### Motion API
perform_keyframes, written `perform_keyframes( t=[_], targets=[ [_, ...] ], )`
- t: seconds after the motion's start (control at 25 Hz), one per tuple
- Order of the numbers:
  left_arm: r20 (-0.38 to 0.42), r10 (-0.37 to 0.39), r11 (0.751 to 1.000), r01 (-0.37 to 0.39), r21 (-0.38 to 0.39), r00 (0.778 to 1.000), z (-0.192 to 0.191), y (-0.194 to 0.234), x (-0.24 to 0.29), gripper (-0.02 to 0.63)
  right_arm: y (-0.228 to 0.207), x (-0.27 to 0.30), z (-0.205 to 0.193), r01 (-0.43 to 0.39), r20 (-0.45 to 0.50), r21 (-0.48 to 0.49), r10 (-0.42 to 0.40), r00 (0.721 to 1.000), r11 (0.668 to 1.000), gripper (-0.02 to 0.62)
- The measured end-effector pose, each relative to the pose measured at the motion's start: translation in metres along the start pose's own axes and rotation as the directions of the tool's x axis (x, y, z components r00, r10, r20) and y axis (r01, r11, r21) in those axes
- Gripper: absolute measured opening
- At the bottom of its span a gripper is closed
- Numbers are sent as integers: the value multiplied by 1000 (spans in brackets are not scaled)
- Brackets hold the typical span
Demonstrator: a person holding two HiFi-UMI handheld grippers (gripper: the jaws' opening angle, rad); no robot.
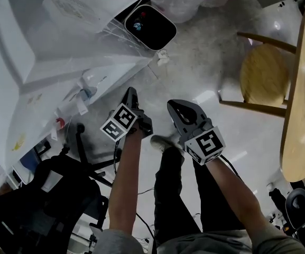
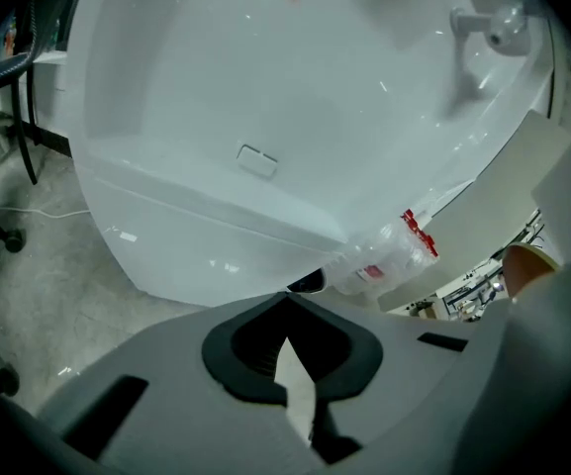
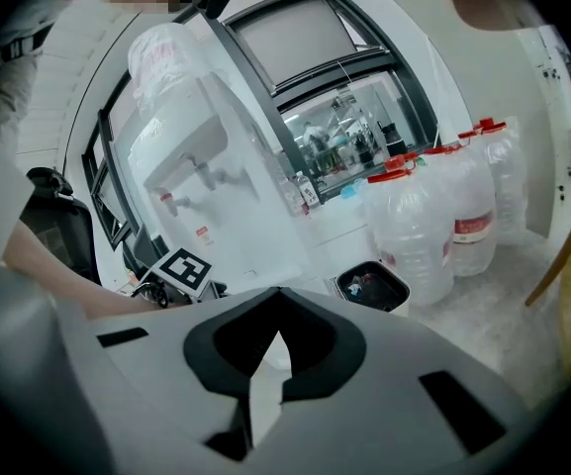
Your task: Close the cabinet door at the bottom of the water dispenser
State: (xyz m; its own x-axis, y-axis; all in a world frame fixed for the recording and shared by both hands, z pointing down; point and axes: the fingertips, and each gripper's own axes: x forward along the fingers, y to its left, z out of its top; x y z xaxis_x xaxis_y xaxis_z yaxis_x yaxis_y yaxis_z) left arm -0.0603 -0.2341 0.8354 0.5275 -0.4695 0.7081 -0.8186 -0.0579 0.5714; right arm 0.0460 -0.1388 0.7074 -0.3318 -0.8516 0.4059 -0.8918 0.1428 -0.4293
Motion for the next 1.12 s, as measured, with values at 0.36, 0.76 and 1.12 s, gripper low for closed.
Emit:
perform_keyframes(
  t=[0.36, 0.76, 1.12],
  targets=[
    [41, -41, 997, 38, 70, 998, 6, -41, -67, 5, 28, -19, 34, -44, 17, -27, 44, 999, 999, 8],
    [84, -64, 977, 45, 209, 994, 16, -82, -131, 5, 60, -36, 63, -96, 30, -53, 98, 995, 994, 8],
    [146, -86, 943, 33, 331, 985, 34, -130, -203, 5, 88, -64, 107, -124, 45, -80, 128, 991, 989, 9]
  ],
)
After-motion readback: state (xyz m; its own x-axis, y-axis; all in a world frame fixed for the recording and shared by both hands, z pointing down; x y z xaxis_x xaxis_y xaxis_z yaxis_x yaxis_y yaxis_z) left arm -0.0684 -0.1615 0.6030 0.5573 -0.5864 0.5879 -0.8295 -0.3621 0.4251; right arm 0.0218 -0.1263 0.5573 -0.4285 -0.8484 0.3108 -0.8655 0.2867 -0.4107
